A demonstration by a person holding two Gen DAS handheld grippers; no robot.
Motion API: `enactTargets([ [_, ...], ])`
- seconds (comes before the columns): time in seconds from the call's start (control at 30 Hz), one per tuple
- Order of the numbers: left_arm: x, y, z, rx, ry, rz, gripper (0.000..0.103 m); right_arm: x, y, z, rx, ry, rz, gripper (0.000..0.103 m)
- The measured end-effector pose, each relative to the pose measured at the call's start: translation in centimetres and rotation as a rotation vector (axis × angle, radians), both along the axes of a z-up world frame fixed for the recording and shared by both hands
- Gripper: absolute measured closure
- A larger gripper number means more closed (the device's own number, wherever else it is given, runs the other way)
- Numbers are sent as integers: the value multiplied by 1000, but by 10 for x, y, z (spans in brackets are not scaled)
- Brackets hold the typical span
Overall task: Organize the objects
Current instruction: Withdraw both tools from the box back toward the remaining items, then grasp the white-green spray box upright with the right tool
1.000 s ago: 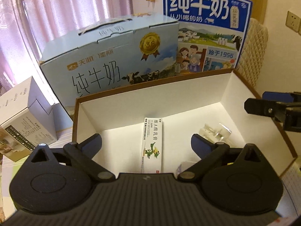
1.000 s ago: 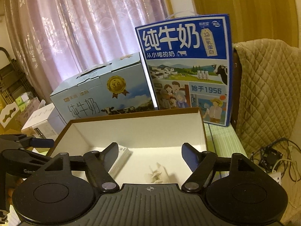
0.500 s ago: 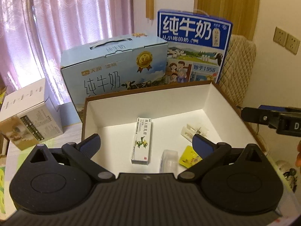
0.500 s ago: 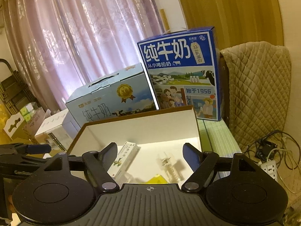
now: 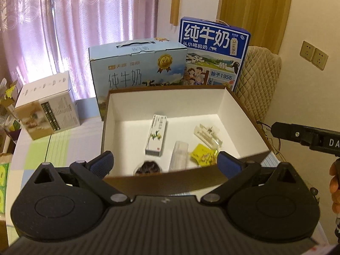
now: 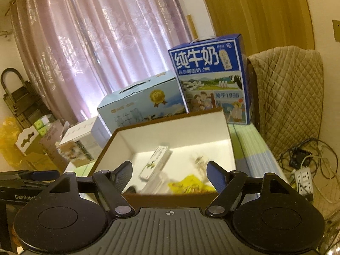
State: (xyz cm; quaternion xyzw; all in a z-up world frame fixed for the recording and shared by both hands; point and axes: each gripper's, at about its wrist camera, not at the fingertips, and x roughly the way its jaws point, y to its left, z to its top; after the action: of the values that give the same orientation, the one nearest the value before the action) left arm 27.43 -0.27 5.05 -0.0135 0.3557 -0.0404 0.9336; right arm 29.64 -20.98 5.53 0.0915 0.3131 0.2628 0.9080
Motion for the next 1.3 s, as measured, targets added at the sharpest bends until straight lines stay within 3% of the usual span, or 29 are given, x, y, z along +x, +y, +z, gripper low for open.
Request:
enactTargets([
  [0.47, -68, -3, 0, -10, 11, 4, 1, -59, -5, 0, 24, 40, 33, 29],
  [0.97, -112, 1, -21, 12, 110, -5, 1, -105, -11, -40, -21, 171, 51, 29],
  [1.3, -126, 4, -42, 28, 176, 8, 1, -125, -2, -66, -104, 208, 80, 29],
])
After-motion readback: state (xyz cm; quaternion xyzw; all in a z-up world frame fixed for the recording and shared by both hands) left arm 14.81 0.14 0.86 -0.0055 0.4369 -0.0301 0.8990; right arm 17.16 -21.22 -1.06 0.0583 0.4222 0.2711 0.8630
